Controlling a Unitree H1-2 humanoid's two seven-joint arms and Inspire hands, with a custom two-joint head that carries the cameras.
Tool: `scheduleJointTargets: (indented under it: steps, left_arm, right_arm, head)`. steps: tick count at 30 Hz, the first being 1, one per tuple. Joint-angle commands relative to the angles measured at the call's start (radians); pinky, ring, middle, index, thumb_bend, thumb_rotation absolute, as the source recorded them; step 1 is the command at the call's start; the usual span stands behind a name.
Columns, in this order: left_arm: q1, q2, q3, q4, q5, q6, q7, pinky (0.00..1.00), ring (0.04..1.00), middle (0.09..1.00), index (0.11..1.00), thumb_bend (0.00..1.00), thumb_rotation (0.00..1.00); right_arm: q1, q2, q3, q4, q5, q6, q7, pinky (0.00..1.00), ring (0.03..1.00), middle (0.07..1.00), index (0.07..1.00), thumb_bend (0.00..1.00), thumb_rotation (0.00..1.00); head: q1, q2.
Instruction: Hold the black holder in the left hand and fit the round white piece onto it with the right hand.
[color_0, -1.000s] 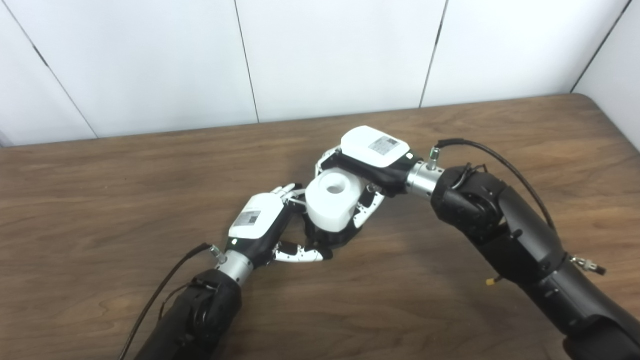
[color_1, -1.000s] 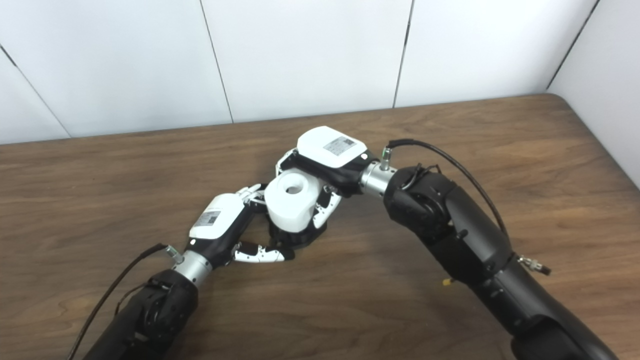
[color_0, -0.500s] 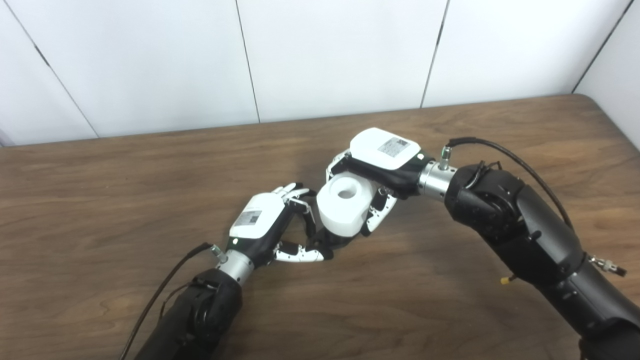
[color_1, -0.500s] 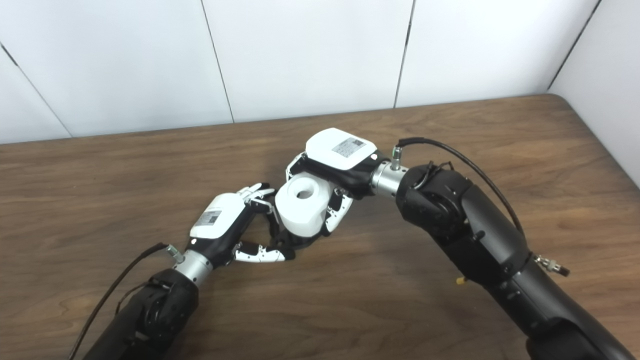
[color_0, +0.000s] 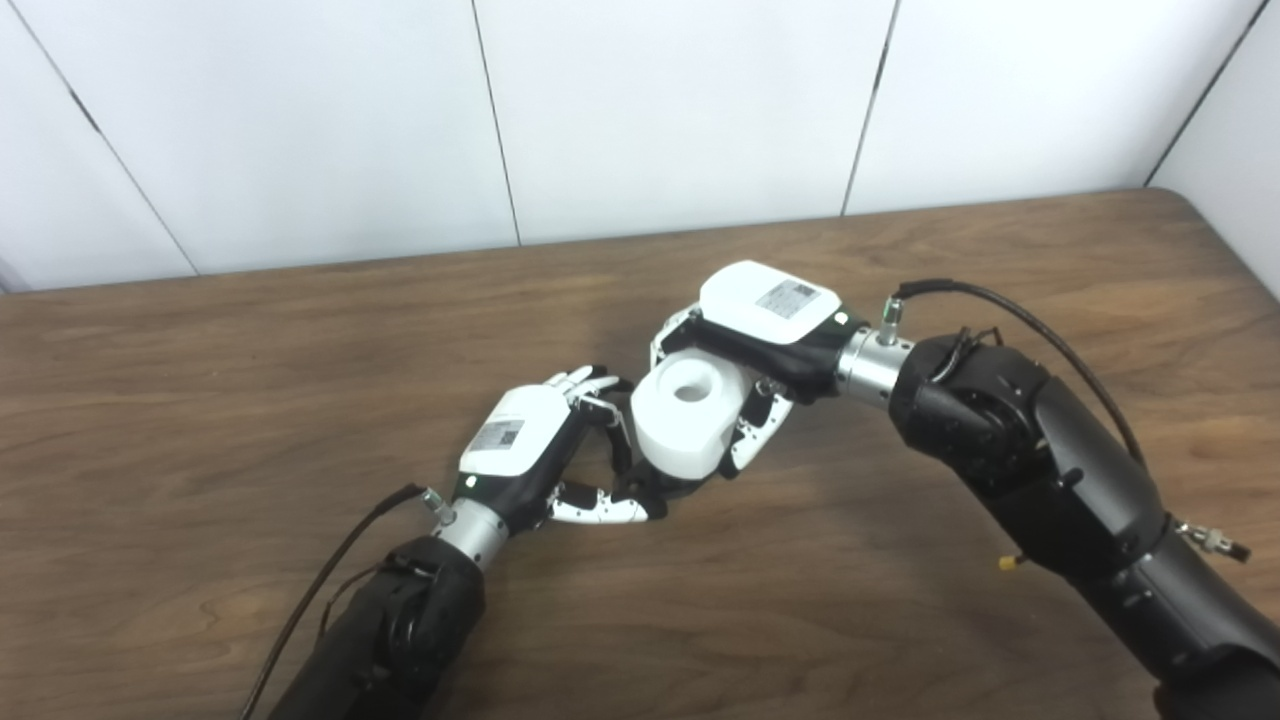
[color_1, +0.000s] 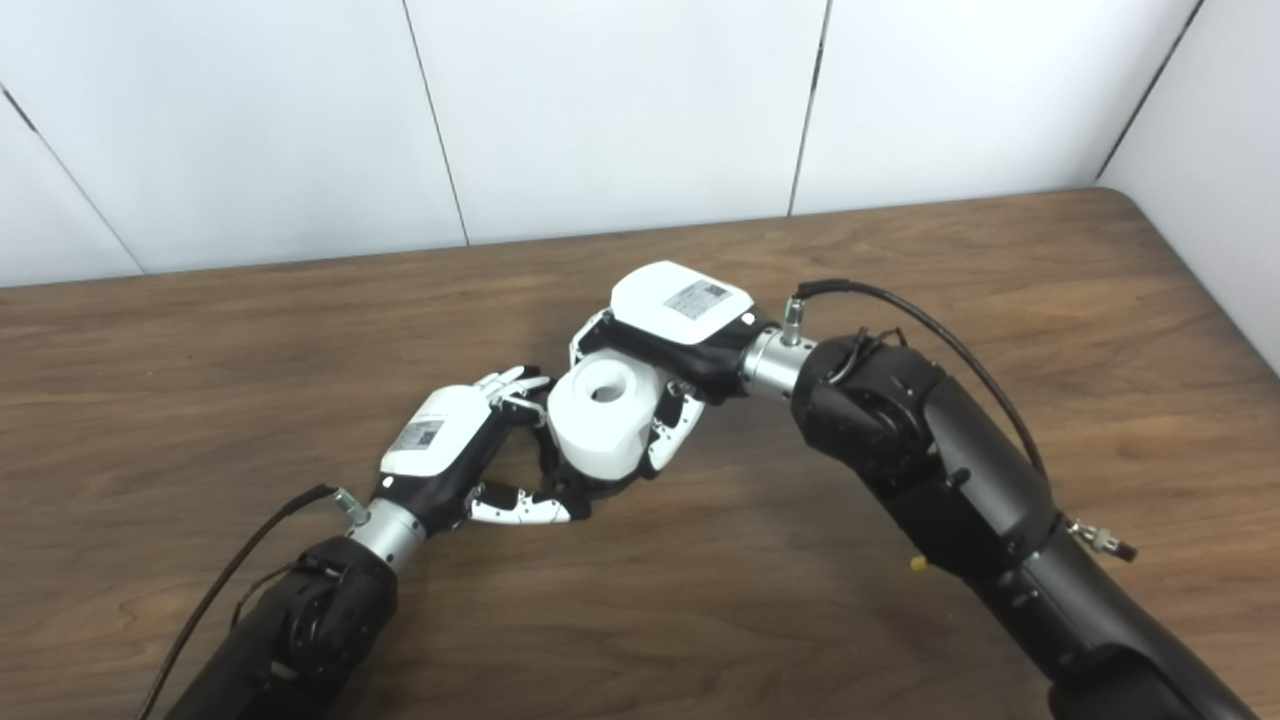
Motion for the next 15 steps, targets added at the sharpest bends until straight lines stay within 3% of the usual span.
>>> scheduleJointTargets:
  steps: [1,15]
  left_arm:
    - [0.034,0.017,-0.023,0.055,0.030,0.050,-0.080,0.91,0.940,0.872,0.486,0.52,0.05]
    - [0.045,0.021,-0.020,0.034,0.034,0.058,-0.087,0.91,0.940,0.869,0.486,0.52,0.05]
  right_arm:
    - [0.006,-0.002,0.016,0.003,-0.023,0.002,0.031,0.59,0.650,0.655,0.484,0.52,0.13]
    - [-0.007,0.017,0.022,0.063,-0.044,-0.007,0.010,0.58,0.652,0.652,0.484,0.52,0.13]
  head:
    - [0.003,0.001]
    - [0.008,0.011]
